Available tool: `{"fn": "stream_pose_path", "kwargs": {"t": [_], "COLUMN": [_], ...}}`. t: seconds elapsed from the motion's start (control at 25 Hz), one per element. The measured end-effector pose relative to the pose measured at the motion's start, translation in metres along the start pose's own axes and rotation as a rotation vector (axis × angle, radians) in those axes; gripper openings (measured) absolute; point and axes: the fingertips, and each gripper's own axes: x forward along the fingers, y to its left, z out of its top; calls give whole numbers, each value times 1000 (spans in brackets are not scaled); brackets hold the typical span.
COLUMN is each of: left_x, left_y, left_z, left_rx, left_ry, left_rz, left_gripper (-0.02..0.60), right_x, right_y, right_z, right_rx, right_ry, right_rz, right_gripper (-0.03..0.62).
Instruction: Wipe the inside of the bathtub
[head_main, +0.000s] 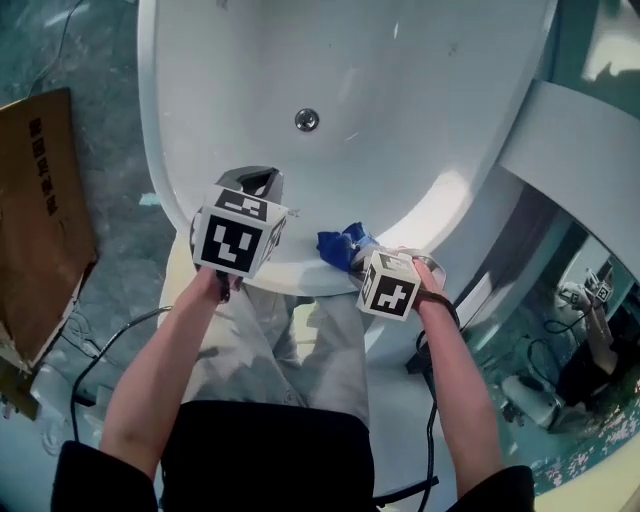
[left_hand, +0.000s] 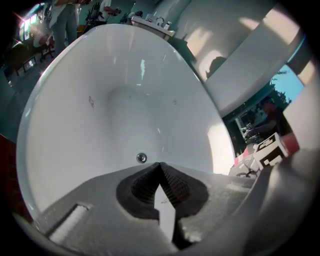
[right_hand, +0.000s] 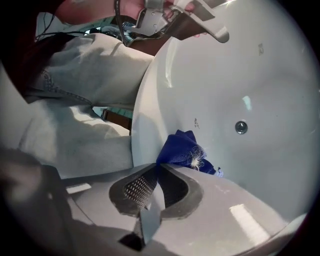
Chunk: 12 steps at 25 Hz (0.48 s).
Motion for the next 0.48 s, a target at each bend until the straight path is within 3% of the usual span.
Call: {"fn": "stream_pose_path", "kwargs": {"t": [0.28, 0.48], "left_x": [-55, -86], "left_y": [-12, -16], "left_z": [44, 58], "left_rx": [22, 20], "left_ry": [-69, -100], "left_rz": [13, 36], "left_gripper": [5, 5], "right_x": [-61, -113], "right_y": [-7, -26], "right_z": [39, 79], "right_rx": [157, 261], "right_ry": [-276, -489], "right_rz": [-68, -176], "right_gripper": [21, 21]}}
